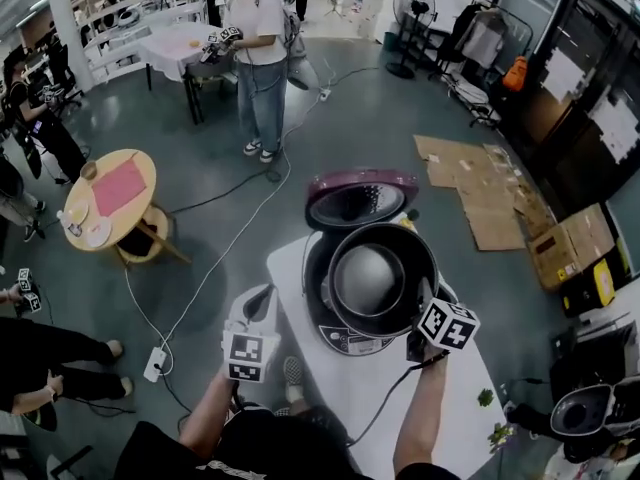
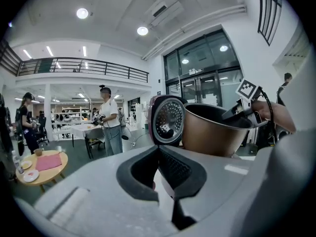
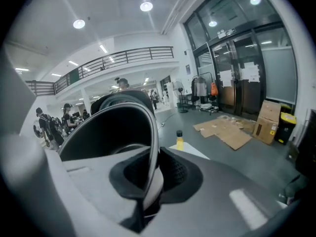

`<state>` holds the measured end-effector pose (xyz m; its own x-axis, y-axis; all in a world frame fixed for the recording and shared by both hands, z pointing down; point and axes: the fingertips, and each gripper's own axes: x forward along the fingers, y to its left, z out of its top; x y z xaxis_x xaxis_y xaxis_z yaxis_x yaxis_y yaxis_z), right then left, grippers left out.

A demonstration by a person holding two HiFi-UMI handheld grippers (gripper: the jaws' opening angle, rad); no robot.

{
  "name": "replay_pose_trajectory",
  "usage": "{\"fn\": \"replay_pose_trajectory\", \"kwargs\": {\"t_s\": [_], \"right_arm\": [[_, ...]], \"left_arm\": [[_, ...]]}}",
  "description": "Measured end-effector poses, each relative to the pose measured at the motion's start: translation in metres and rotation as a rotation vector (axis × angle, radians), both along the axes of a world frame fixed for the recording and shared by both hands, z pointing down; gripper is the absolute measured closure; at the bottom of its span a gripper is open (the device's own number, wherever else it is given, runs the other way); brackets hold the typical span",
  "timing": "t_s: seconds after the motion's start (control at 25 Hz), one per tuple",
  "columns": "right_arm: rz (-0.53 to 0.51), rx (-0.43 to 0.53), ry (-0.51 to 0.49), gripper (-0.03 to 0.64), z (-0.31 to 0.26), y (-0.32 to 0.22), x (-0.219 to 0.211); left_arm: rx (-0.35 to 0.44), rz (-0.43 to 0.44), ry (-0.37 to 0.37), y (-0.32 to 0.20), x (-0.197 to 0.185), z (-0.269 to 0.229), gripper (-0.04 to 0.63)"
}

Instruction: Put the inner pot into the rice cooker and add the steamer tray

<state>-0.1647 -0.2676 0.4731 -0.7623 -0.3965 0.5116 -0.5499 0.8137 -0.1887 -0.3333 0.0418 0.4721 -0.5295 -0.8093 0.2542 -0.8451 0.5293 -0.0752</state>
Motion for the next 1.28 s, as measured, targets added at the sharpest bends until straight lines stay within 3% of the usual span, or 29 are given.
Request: {"fn": "replay_pose_trajectory", "kwargs": {"t_s": [0.48,1.28], "right_arm": [[-0.159,-0.105,0.138,0.591,0.073,0.003,-0.065],[-0.223,-0.145,0.301,0.583,0.152,-0.006,-0.085]], "left_arm": [[-0.058,-0.076,0.074,0.0,-0.026,0.039,0.584],[-0.113,-0.071,0.138,-0.019,-0.03,0.079,0.584]]}}
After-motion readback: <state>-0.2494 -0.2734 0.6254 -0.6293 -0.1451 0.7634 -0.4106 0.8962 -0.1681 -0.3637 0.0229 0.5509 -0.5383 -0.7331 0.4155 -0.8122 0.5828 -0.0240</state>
